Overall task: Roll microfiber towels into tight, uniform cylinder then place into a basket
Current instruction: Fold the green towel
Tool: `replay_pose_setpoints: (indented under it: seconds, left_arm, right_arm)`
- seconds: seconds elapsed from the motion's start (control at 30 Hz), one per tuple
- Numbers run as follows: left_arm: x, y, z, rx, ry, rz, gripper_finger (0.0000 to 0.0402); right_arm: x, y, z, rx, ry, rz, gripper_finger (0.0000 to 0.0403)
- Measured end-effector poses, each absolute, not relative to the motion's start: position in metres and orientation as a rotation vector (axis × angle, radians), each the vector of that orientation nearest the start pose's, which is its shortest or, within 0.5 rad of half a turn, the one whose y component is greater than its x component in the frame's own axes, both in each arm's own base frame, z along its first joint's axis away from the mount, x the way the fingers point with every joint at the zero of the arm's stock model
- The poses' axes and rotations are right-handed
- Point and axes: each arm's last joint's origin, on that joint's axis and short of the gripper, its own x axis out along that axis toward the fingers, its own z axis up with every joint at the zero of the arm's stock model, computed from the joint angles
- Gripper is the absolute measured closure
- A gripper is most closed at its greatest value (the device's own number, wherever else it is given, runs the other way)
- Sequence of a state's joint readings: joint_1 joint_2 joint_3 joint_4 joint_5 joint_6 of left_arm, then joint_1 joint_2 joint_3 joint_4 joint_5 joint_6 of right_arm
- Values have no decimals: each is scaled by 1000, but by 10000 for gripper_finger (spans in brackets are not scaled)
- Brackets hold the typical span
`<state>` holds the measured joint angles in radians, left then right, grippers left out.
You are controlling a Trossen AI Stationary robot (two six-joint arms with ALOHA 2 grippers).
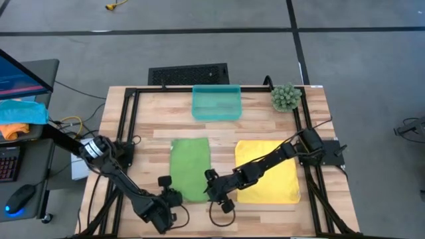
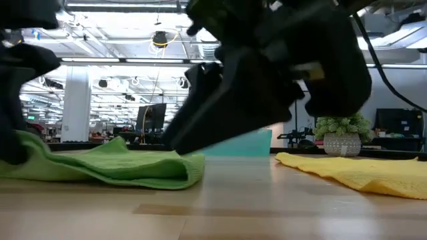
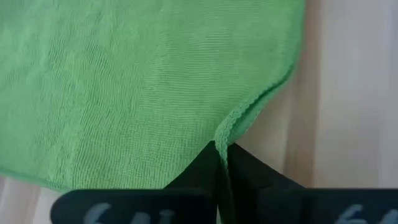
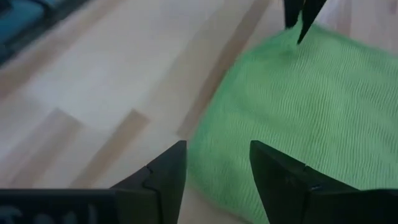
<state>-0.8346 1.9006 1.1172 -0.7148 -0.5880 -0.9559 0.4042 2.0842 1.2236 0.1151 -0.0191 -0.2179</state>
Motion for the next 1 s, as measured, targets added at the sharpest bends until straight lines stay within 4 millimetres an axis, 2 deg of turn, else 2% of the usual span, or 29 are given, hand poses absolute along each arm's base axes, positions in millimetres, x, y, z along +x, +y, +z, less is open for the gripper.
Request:
replay_pose_setpoints:
  seconds: [0.5, 0.73, 0.9, 1.0]
  left_arm:
    - [236, -229, 132, 71, 1006, 399, 399]
    - [235, -227, 132, 49, 998, 430, 399]
    - [234, -226, 132, 57, 1011, 436, 399]
    - [233, -226, 132, 55, 1036, 431, 399]
  right_arm:
    - [386, 171, 117, -349, 757, 465, 209]
    - [391, 172, 97, -324, 767, 473, 209]
    - [393, 167, 96, -293, 778, 479, 211]
    - [393, 166, 95, -277, 789, 466, 230]
